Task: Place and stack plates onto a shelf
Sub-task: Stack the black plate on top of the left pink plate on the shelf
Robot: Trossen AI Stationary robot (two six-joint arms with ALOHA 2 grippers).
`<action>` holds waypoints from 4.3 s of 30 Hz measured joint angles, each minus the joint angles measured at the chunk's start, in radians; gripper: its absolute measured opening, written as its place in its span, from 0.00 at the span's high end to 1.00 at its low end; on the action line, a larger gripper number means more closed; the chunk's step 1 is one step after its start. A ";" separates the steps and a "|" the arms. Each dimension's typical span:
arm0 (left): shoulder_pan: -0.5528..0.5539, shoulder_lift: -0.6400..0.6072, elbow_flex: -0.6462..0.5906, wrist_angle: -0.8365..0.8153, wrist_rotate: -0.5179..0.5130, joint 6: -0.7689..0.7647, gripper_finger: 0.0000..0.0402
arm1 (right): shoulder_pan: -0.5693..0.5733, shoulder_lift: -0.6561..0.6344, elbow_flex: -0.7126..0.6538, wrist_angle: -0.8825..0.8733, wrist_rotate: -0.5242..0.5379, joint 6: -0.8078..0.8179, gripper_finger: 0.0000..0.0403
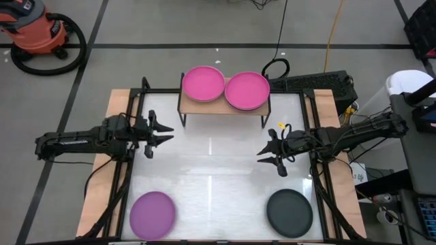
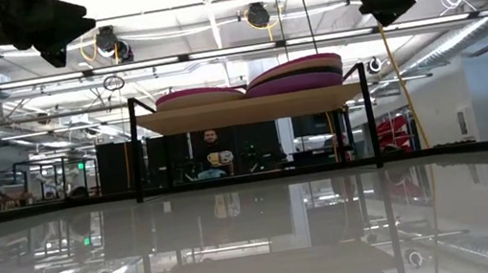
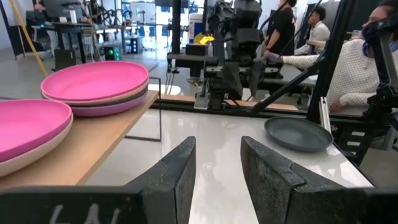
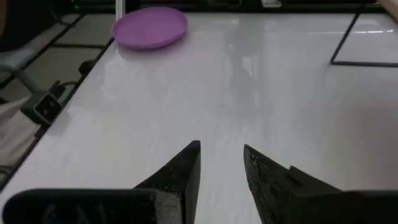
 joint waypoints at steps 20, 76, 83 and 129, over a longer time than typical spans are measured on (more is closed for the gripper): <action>0.000 0.006 0.000 -0.056 0.001 0.017 0.67 | 0.055 0.049 -0.006 0.062 -0.037 0.101 0.74; -0.045 0.012 0.000 -0.085 0.026 -0.058 0.67 | 0.428 0.380 -0.058 -0.244 -0.027 0.504 0.78; -0.045 0.012 0.000 -0.061 0.026 -0.064 0.67 | 0.428 0.375 -0.055 -0.241 -0.013 0.499 0.98; -0.045 0.012 0.001 0.097 -0.078 -0.157 0.67 | -0.798 0.865 0.754 0.540 -0.106 0.209 1.00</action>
